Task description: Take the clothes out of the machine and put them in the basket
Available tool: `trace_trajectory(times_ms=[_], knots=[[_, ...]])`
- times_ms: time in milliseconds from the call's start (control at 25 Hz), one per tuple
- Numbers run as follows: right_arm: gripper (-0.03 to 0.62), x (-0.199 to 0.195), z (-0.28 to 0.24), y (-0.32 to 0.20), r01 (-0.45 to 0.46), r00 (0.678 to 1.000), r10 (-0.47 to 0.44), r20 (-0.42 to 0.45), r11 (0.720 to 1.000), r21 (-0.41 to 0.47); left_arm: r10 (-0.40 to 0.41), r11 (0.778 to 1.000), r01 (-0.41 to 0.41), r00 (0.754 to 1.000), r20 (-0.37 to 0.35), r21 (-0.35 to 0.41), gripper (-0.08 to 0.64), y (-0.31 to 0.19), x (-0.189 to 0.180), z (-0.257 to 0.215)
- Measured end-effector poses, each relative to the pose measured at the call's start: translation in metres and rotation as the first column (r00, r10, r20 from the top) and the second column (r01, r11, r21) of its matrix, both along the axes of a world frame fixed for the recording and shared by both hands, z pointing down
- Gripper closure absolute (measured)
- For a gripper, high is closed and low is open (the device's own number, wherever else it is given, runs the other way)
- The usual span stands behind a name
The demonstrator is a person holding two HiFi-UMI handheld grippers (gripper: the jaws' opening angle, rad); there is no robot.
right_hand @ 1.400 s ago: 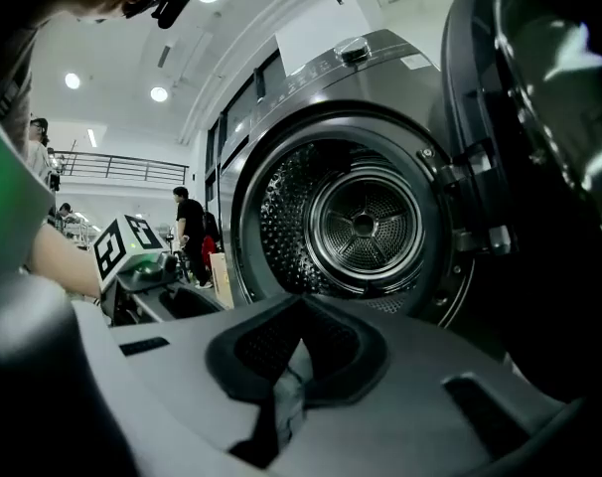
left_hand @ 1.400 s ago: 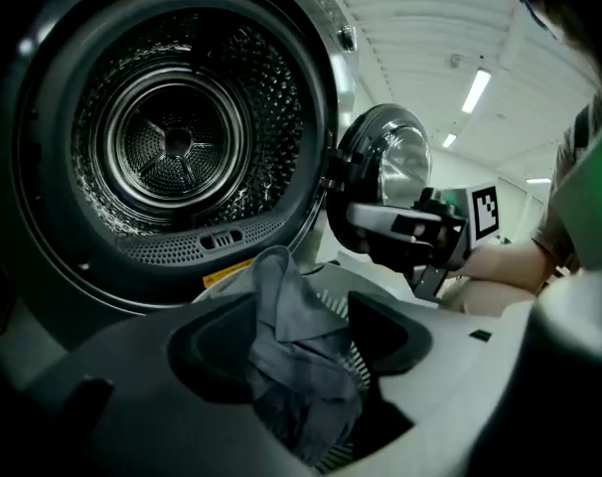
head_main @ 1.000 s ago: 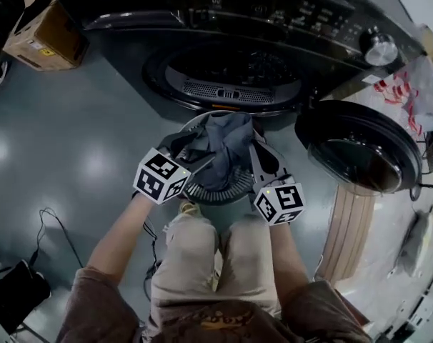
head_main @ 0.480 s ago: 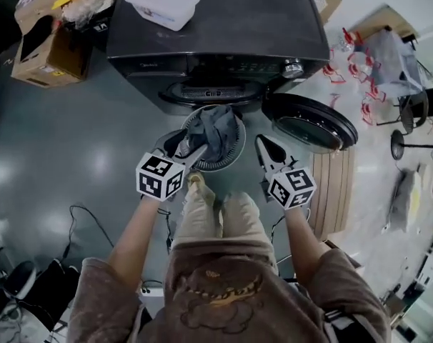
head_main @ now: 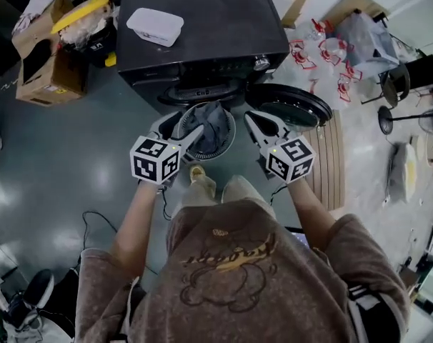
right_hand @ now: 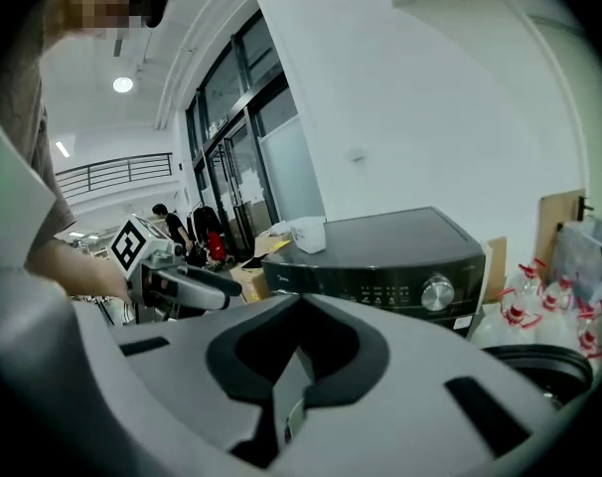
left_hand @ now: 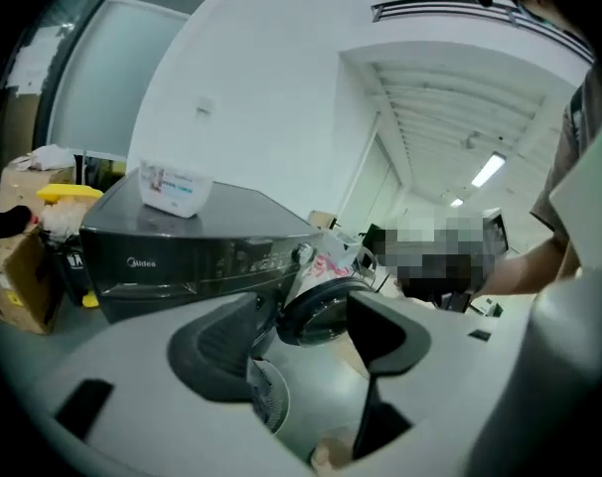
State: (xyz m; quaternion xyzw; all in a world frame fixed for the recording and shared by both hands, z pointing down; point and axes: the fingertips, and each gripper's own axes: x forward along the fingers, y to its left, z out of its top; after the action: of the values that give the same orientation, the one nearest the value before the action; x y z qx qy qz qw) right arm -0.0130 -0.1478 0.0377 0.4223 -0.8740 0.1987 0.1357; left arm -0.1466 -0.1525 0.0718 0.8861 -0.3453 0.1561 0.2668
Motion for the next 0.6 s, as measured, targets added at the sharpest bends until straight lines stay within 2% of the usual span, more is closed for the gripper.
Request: trace_trajectory(times_ms=[240,440,600], knots=[[0.597,-0.004,-0.038,0.004,0.006,1.000,-0.006,-0.025,0.999,0.031,0.043,0.997,-0.039,0.998,-0.055,0.063,0.273,-0.003,0.002,-0.051],[0.597,0.000,-0.065,-0.009,-0.024,1.000,0.024,-0.004,0.998,0.050,0.077,0.993,-0.071,0.995,-0.067,0.094,0.273,-0.015,0.002,-0.074],[0.597,0.002,-0.079,-0.012,0.004,1.000,-0.004,-0.008,0.998,0.059,0.112,0.988,-0.104,0.991,-0.078,0.110,0.278,-0.013,0.005,-0.089]])
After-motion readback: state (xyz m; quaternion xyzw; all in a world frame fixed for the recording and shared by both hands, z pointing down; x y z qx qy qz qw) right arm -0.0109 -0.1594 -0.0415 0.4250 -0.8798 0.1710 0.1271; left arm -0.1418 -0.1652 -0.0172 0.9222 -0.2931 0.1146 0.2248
